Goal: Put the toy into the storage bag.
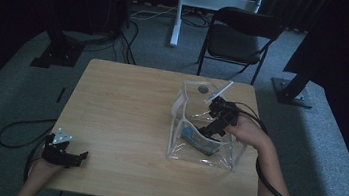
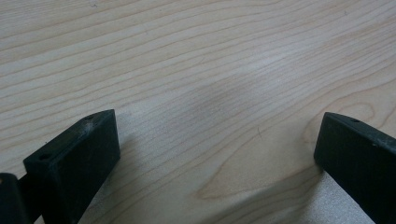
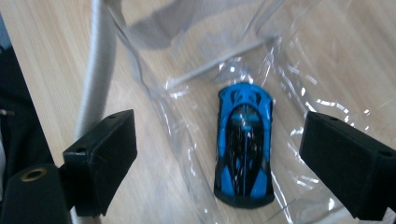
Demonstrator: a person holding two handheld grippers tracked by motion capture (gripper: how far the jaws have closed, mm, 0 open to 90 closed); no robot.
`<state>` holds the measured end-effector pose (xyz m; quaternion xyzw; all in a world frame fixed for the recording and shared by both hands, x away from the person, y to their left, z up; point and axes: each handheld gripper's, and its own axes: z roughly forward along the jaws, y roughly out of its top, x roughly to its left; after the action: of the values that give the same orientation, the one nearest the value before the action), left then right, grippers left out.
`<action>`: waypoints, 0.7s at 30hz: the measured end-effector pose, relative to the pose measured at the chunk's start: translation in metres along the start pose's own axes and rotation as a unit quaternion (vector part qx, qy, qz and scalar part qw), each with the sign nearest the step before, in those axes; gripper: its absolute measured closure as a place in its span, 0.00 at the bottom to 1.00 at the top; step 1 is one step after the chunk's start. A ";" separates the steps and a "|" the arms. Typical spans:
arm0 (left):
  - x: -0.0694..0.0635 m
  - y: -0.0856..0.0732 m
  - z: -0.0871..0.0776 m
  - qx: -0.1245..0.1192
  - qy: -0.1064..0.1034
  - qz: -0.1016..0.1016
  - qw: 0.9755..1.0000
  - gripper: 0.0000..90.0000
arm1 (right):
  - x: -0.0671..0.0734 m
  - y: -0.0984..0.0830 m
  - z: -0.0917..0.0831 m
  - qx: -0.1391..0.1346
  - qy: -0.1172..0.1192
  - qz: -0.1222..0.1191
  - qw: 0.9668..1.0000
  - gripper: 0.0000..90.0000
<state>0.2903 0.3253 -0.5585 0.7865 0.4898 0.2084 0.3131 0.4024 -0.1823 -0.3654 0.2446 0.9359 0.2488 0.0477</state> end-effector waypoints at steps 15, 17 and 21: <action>0.000 0.000 0.000 -0.001 0.000 -0.001 1.000 0.01 | 0.001 -0.016 -0.014 -0.070 0.015 0.015 0.997 0.12; 0.000 0.000 0.000 -0.001 0.000 -0.001 1.000 0.01 | 0.001 -0.018 -0.015 -0.075 0.014 0.018 0.997 0.12; 0.000 0.000 0.000 -0.001 0.000 -0.001 1.000 0.01 | 0.000 -0.023 -0.017 -0.091 0.013 0.021 0.996 0.12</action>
<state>0.2903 0.3252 -0.5585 0.7859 0.4903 0.2086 0.3137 0.3888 -0.2071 -0.3614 0.2555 0.9045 0.3374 0.0526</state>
